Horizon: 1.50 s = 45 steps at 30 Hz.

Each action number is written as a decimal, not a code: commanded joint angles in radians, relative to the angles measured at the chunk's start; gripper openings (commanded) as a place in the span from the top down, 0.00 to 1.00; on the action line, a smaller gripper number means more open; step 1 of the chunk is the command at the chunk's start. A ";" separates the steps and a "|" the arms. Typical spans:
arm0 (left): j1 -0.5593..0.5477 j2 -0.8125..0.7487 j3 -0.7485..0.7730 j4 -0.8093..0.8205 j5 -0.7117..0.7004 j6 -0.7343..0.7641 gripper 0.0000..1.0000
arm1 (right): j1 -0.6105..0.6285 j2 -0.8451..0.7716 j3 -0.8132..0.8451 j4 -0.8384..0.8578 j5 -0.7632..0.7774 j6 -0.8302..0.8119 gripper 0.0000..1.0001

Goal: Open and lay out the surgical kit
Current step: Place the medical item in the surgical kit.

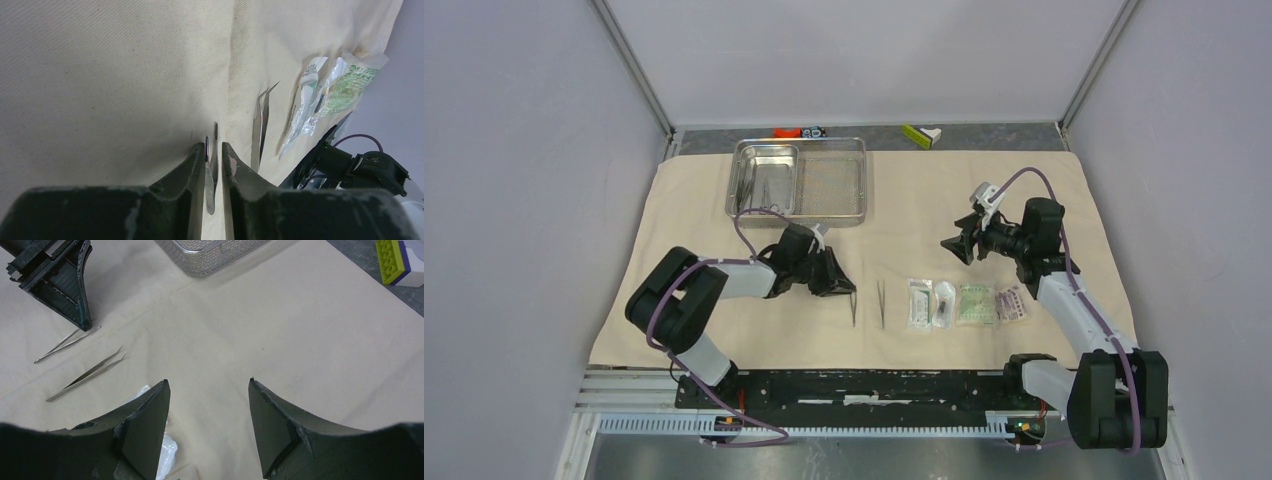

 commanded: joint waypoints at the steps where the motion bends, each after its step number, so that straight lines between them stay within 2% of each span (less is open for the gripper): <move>1: -0.001 -0.014 0.043 -0.018 -0.025 0.002 0.73 | -0.005 -0.025 -0.010 0.023 -0.022 -0.008 0.34; 12: -0.001 -0.040 0.064 -0.067 -0.052 0.036 0.53 | -0.032 -0.030 -0.012 0.025 -0.025 -0.005 0.34; 20: -0.001 -0.051 0.078 -0.081 -0.049 0.062 0.42 | -0.035 -0.031 -0.013 0.025 -0.027 -0.005 0.33; 31: -0.001 -0.098 0.120 -0.135 -0.027 0.147 0.15 | -0.034 -0.034 -0.012 0.024 -0.024 -0.015 0.33; 34: 0.001 -0.118 0.192 -0.206 -0.040 0.241 0.12 | -0.035 -0.044 -0.012 0.022 -0.010 -0.022 0.33; 40: 0.029 -0.144 0.472 -0.536 -0.102 0.522 0.09 | -0.034 -0.031 0.026 -0.006 0.022 -0.008 0.33; 43: 0.073 -0.160 0.565 -0.612 -0.169 0.595 0.08 | -0.034 -0.021 0.041 -0.020 0.023 -0.015 0.33; 45: 0.118 -0.141 0.628 -0.665 -0.194 0.642 0.03 | -0.034 -0.023 0.042 -0.024 0.025 -0.020 0.33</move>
